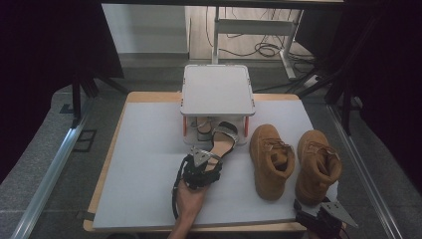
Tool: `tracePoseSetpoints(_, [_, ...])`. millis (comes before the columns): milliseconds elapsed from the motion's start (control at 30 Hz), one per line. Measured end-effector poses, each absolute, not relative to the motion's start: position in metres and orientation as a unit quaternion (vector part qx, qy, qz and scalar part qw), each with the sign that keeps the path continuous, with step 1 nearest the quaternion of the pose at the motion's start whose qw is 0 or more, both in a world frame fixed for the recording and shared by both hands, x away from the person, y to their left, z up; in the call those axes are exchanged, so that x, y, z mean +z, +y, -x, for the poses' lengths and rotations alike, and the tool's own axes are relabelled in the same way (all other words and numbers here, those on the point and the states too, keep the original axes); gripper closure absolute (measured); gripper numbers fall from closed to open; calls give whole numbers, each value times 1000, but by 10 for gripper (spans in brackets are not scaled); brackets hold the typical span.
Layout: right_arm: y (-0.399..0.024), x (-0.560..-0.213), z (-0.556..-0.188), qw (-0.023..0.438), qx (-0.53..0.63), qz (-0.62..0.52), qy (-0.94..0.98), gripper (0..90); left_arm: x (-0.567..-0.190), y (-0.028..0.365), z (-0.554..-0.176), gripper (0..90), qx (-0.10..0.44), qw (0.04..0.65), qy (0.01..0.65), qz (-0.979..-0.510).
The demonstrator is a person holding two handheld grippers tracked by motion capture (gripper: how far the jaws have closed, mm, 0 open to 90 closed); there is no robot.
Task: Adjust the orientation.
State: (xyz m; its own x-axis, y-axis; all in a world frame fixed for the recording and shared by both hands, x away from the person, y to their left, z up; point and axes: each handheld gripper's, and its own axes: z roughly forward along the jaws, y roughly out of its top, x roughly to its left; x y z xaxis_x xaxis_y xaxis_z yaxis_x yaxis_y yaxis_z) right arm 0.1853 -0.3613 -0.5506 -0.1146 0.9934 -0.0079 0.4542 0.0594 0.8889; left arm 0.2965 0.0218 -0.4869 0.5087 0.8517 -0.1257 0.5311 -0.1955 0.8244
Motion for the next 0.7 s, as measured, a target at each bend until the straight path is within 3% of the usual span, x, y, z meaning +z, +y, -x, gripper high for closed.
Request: tracePoseSetpoints(700, [-362,-551,-185,350,385,-565,640,0,-489,-3,-338,390,185,435,487,-734])
